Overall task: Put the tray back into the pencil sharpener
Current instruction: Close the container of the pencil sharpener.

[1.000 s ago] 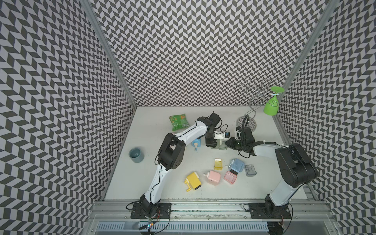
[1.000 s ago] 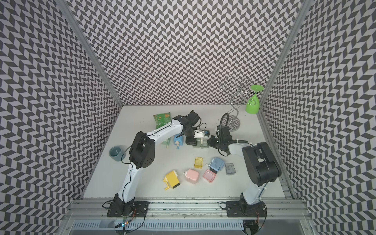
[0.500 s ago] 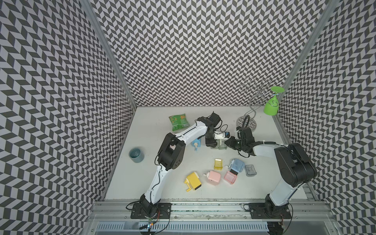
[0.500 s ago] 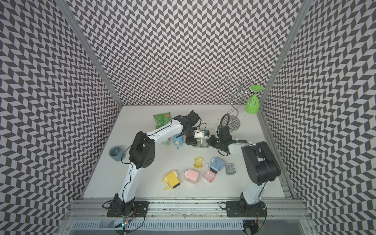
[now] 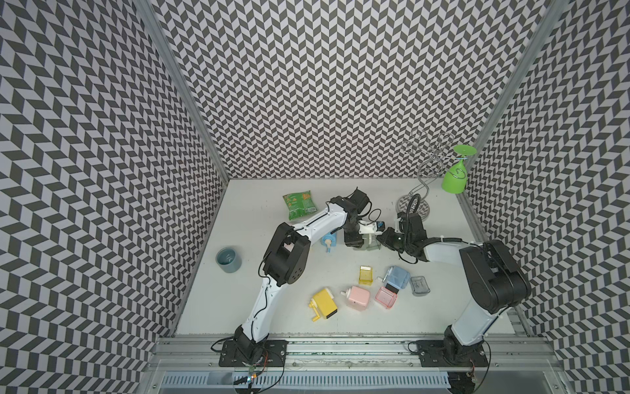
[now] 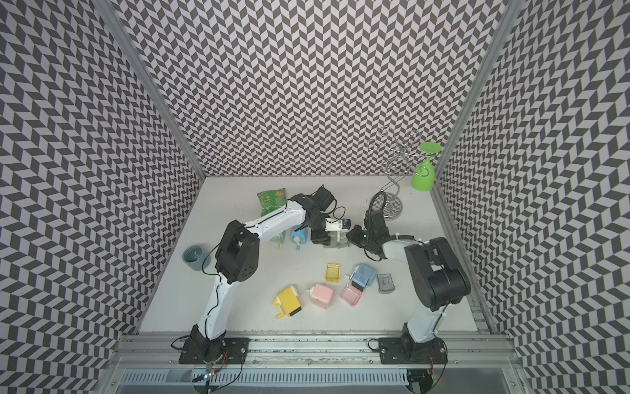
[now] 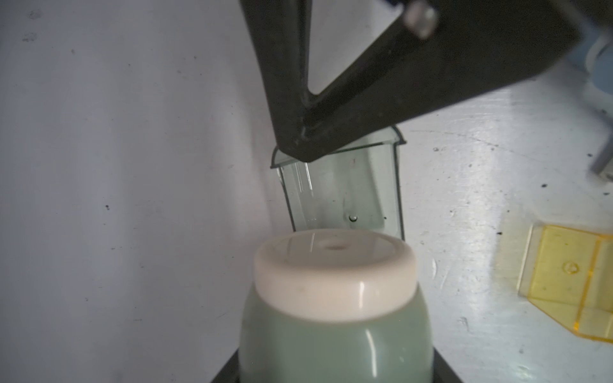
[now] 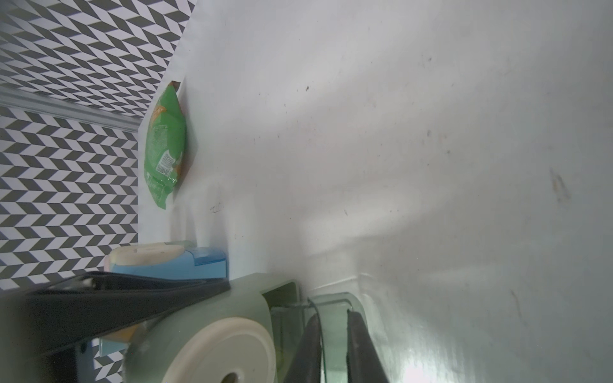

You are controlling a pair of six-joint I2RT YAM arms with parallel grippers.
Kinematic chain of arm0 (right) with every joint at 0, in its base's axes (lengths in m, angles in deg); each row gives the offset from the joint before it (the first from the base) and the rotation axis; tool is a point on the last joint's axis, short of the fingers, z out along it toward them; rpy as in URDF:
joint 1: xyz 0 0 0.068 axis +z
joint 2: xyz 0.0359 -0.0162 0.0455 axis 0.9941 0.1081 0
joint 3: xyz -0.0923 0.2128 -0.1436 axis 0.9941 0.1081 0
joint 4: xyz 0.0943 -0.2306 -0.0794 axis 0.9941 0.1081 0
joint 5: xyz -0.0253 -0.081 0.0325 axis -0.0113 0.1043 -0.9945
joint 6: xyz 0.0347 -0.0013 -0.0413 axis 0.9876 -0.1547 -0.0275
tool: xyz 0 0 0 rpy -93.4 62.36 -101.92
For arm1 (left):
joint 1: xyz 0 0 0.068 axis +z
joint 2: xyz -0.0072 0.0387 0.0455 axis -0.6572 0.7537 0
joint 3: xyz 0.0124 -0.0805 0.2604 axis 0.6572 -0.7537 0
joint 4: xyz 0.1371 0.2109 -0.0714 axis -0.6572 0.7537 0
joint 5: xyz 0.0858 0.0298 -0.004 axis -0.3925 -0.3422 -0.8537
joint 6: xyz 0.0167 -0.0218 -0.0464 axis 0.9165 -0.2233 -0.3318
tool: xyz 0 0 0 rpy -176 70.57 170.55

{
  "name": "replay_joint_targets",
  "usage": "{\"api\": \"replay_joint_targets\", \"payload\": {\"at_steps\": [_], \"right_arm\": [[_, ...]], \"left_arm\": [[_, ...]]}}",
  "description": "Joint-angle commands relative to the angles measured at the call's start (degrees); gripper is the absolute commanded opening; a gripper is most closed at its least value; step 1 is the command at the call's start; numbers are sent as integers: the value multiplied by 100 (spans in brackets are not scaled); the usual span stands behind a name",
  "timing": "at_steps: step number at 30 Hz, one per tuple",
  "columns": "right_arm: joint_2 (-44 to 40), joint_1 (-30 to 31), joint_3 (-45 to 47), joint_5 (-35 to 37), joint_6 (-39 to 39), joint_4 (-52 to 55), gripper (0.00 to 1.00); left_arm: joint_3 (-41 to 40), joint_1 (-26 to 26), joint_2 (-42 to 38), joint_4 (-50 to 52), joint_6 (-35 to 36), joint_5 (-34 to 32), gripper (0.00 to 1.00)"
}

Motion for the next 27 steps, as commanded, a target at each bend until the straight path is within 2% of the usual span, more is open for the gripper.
{"api": "replay_joint_targets", "payload": {"at_steps": [1, 10, 27], "right_arm": [[17, 52, 134, -60, 122, -381, 16], [-127, 62, 240, -165, 8, -431, 18], [-510, 59, 497, -177, -229, -258, 25]], "left_arm": [[-182, -78, -285, -271, 4, 514, 53], [-385, 55, -343, -434, -185, 619, 53], [-582, 94, -402, -519, -412, 291, 56]]}}
